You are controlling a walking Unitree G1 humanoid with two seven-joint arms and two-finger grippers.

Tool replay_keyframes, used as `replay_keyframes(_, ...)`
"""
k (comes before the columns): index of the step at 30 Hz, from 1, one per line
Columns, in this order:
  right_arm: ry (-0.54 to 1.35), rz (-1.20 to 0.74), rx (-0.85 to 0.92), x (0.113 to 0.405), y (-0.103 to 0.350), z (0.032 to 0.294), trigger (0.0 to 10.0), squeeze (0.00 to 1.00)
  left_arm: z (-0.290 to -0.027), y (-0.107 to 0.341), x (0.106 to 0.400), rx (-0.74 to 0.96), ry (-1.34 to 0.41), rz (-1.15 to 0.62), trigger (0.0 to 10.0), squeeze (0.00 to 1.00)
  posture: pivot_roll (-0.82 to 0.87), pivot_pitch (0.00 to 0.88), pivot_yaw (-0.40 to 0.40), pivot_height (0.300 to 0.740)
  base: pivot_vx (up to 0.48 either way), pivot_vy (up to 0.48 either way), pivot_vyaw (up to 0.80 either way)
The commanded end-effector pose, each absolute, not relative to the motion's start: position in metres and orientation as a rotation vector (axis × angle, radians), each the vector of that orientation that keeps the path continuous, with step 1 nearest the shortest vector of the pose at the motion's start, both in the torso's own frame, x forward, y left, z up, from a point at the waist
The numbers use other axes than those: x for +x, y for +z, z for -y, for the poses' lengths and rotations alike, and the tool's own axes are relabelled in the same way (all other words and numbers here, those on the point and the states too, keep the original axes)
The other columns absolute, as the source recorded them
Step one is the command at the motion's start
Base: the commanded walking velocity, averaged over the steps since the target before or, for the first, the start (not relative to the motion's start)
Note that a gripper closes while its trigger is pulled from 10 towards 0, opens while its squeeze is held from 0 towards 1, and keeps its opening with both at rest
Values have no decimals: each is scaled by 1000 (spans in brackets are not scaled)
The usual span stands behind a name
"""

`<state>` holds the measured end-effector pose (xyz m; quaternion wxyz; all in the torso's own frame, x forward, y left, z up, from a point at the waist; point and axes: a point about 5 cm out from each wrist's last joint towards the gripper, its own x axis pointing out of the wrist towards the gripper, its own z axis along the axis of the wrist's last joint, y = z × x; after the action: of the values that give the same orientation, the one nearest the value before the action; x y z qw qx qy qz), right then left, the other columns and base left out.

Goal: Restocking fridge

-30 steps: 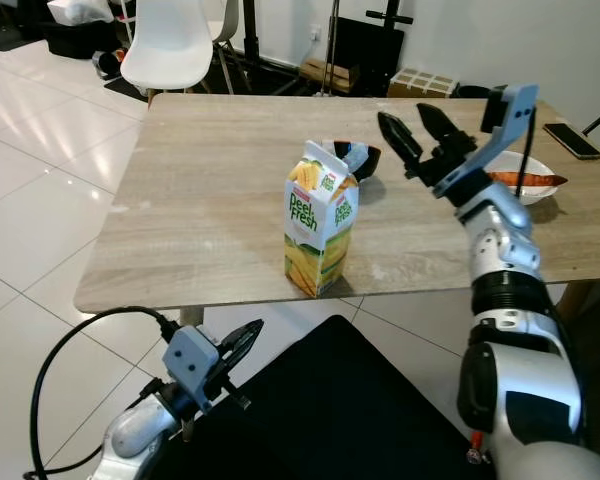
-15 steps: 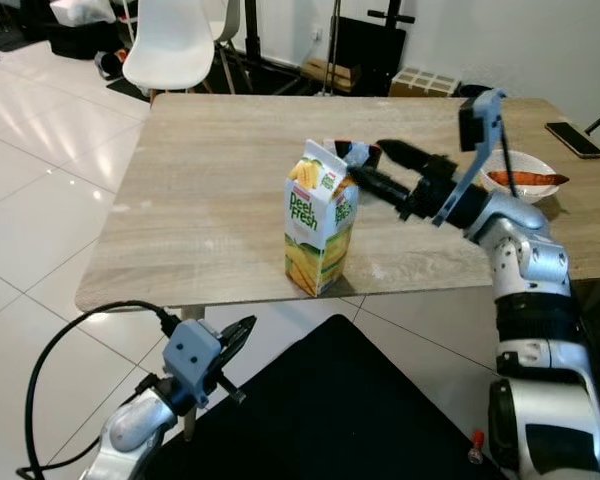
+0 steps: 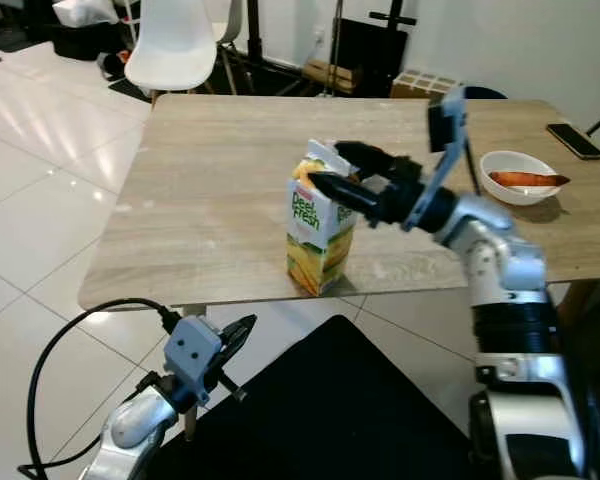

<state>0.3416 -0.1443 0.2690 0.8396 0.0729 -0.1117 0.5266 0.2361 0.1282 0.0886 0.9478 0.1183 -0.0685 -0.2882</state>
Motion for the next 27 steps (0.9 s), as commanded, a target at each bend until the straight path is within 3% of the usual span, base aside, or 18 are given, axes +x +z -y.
replay_keyframes(1,1096,230,130,341,267,143,10000,0,-129,86,235,241,-595,126,10000,0,-27,72,-50,740,0,0,0)
replay_keyframes(5,1029,230,144,345,266,133,10000,0,-128,87,237,251,-597,119,10000,0,-23,72,-50,740,0,0,0)
replay_keyframes(16,847,231,78,362,264,135,10000,0,-128,85,237,264,-605,111,10000,0,-24,73,-48,740,0,0,0)
replay_keyframes(27,841,216,-71,365,265,134,10000,0,-126,85,238,273,-613,111,10000,0,-27,76,-46,740,0,0,0)
